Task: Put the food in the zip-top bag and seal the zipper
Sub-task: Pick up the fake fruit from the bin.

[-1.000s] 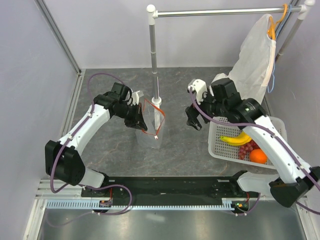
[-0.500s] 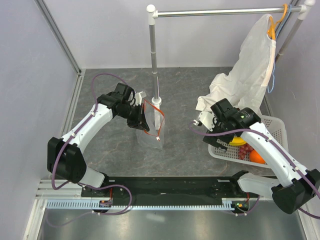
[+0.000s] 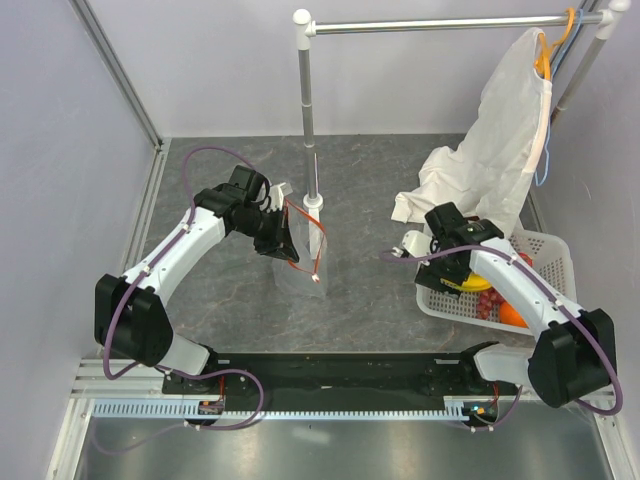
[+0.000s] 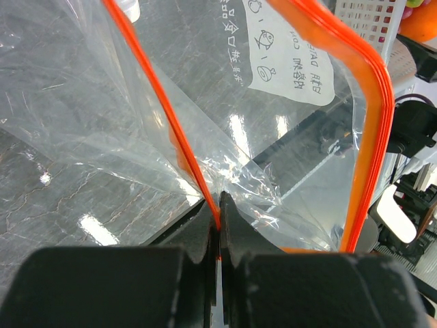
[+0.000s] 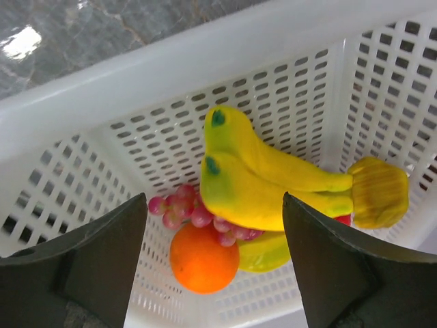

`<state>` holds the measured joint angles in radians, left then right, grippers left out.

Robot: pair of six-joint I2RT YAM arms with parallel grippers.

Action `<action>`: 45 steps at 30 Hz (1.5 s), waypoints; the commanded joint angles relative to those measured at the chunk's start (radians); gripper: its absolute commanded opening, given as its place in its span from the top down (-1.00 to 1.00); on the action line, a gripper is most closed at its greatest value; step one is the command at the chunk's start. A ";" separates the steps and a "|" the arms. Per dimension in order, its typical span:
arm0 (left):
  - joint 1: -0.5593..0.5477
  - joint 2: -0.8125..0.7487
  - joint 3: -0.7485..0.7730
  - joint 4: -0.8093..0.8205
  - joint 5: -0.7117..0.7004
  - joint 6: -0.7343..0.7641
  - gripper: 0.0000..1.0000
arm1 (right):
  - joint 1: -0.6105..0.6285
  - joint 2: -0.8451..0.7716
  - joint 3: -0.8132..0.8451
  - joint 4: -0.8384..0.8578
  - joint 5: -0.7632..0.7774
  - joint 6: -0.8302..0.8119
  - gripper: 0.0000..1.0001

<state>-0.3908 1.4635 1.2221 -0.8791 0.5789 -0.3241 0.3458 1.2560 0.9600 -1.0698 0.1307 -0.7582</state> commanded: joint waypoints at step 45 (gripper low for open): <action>-0.008 -0.035 -0.030 0.026 0.093 0.026 0.96 | -0.157 -0.067 0.356 0.324 -1.238 0.879 1.00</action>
<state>-0.3908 1.4616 1.1965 -0.8612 0.6350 -0.3233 0.1898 1.1698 1.4136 -0.9463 -0.8955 -0.1875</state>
